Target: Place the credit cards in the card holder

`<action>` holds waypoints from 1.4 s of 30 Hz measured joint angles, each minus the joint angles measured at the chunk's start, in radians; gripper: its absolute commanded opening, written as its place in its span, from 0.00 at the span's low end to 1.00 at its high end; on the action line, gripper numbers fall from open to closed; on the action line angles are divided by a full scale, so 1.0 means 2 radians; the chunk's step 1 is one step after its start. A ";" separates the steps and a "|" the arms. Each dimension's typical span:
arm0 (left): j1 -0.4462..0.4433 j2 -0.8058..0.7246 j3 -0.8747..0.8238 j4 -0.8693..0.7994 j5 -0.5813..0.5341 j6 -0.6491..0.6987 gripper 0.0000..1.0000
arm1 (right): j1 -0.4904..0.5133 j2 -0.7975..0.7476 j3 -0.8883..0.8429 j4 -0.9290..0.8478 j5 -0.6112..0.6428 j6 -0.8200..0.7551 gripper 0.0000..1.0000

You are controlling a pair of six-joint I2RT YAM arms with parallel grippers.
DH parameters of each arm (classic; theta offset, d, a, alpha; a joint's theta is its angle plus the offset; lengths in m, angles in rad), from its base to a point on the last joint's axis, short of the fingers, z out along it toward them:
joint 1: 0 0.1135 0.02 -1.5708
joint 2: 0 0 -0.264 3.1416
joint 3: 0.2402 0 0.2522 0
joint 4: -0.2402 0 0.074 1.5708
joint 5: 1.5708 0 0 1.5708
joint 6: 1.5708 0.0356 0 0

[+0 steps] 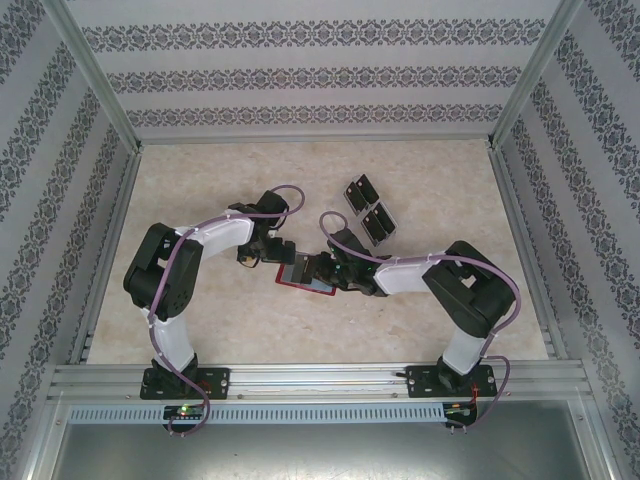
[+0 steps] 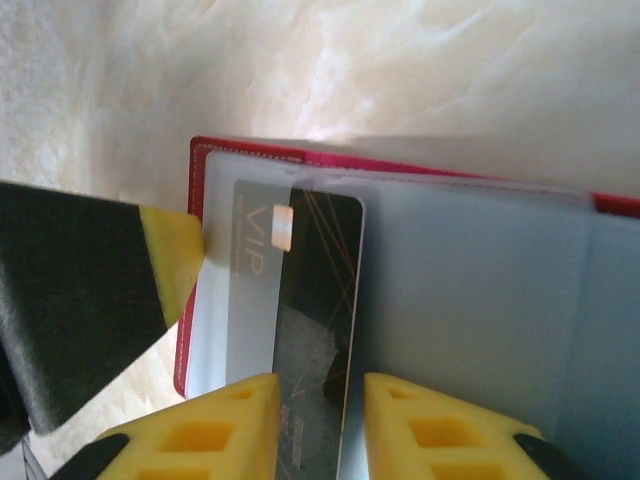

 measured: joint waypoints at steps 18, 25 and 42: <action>0.024 -0.050 -0.017 0.001 -0.004 -0.023 0.99 | 0.000 -0.019 0.021 -0.079 0.006 -0.027 0.34; 0.024 -0.049 -0.037 0.001 -0.004 -0.021 0.99 | -0.001 -0.013 0.033 -0.093 0.005 -0.039 0.34; -0.019 -0.062 -0.075 0.001 -0.006 -0.030 0.99 | -0.052 -0.049 0.026 -0.178 0.002 -0.104 0.34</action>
